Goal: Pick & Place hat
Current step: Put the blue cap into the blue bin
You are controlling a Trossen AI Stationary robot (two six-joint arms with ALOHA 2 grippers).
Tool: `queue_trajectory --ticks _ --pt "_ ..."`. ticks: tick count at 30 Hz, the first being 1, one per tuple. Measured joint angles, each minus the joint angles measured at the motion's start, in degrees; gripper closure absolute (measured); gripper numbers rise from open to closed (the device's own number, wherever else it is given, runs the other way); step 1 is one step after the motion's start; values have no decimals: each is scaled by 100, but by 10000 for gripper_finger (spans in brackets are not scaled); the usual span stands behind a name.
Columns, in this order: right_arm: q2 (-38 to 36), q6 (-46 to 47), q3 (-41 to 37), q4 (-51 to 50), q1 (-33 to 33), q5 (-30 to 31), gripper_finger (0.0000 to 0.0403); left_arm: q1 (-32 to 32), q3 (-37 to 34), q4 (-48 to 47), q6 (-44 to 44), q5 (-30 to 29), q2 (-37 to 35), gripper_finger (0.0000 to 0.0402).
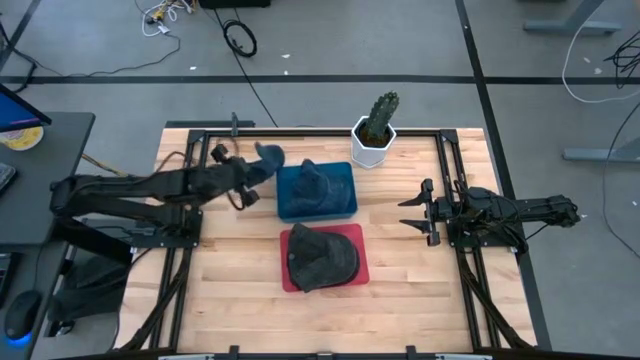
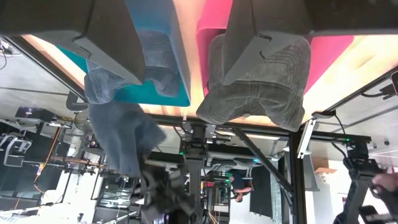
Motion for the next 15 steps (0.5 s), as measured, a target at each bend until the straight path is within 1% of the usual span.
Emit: queue_trajectory --ticks 3,7,10,15 --pt "-2 -1 0 -2 -1 0 185 -85 0 730 5 328 -378 399" --pt "-2 -2 0 0 -2 0 185 -206 7 1422 60 426 -622 399" --pt "-2 -1 0 -1 -1 0 185 -262 7 1912 -145 565 -640 399" --pt "0 0 0 0 -2 0 185 -269 6 2757 -594 1343 -395 399"
